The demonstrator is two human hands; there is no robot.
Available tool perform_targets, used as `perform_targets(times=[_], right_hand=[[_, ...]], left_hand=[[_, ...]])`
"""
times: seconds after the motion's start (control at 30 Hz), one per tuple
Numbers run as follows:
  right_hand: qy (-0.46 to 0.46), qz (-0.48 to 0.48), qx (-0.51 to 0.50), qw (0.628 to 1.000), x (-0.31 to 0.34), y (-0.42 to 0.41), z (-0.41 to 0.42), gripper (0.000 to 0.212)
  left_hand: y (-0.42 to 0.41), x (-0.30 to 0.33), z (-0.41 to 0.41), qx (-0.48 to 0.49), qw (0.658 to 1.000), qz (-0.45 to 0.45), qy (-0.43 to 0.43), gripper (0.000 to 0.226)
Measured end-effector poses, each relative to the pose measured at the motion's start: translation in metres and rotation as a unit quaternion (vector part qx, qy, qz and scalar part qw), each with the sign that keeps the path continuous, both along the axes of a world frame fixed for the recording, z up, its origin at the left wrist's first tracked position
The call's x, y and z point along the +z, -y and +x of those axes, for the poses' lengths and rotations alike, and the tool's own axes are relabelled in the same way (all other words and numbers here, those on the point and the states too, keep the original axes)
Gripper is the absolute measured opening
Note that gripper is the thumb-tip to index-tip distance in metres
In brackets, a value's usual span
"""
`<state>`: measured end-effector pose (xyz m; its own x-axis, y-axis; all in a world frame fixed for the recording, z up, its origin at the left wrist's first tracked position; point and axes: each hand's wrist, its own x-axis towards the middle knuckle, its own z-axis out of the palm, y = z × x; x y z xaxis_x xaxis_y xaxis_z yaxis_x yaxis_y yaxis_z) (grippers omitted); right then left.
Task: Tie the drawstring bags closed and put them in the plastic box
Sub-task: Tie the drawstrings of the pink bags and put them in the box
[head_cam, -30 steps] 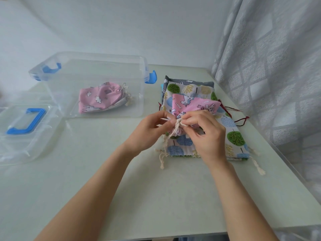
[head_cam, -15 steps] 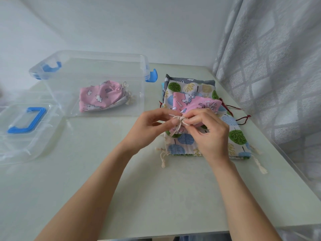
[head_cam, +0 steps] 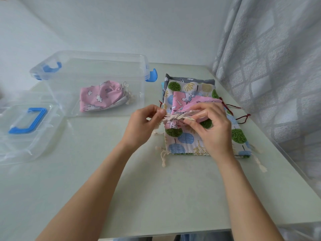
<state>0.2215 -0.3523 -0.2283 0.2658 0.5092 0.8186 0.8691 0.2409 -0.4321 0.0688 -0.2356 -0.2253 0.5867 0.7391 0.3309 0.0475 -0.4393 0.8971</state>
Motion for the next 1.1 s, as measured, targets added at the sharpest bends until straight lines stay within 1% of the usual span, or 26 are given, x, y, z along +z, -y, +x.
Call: perform_targets(times=[0.1,0.2,0.3,0.4,0.5,0.57,0.63,0.73,0.8,0.9,0.97,1.0,1.03,1.1], right_hand=[[-0.022,-0.016,-0.01,1.0,0.001,0.001,0.004,0.02],[-0.063,-0.041,0.017,0.997,0.0,0.002,0.005,0.013],[-0.104,-0.073,0.034,0.991,-0.002,0.004,0.004,0.014],[-0.178,-0.104,0.052,0.977,0.001,0.007,0.001,0.023],[-0.204,-0.117,0.077,0.969,0.002,0.009,0.0,0.024],[-0.214,-0.121,0.078,0.966,0.002,0.011,0.003,0.022],[-0.208,-0.133,0.076,0.966,0.003,0.014,0.008,0.019],[-0.144,-0.179,0.08,0.97,0.004,0.016,0.011,0.02],[-0.108,-0.217,0.09,0.966,0.002,0.014,0.007,0.033],[-0.105,-0.257,0.125,0.953,0.0,0.009,-0.002,0.054],[-0.086,-0.273,0.115,0.951,0.0,0.007,-0.004,0.061],[-0.065,-0.269,0.098,0.956,-0.001,0.006,-0.004,0.059],[-0.047,-0.255,0.079,0.963,-0.001,0.005,-0.004,0.052],[-0.044,-0.198,0.058,0.977,0.003,0.007,-0.004,0.035]], left_hand=[[0.0,-0.001,0.001,0.021,1.0,0.0,0.01,0.023],[0.0,-0.005,0.004,0.041,0.998,-0.047,0.032,0.024],[-0.001,-0.011,0.007,0.053,0.993,-0.094,0.039,0.024],[-0.003,-0.013,0.007,0.063,0.99,-0.116,0.044,0.024],[-0.003,-0.012,0.006,0.07,0.988,-0.127,0.047,0.025],[-0.003,-0.011,0.003,0.051,0.989,-0.133,0.045,0.025],[-0.004,-0.008,0.0,0.008,0.989,-0.14,0.043,0.023],[-0.001,-0.004,-0.002,-0.043,0.989,-0.134,0.049,0.019],[0.004,-0.001,0.0,-0.067,0.988,-0.132,0.05,0.016],[0.009,0.003,0.001,-0.095,0.986,-0.125,0.055,0.017],[0.01,0.005,0.001,-0.099,0.986,-0.122,0.064,0.018],[0.01,0.005,0.0,-0.101,0.985,-0.12,0.068,0.018],[0.01,0.006,0.0,-0.102,0.986,-0.114,0.071,0.019],[0.01,0.005,-0.001,-0.095,0.989,-0.09,0.069,0.021]])
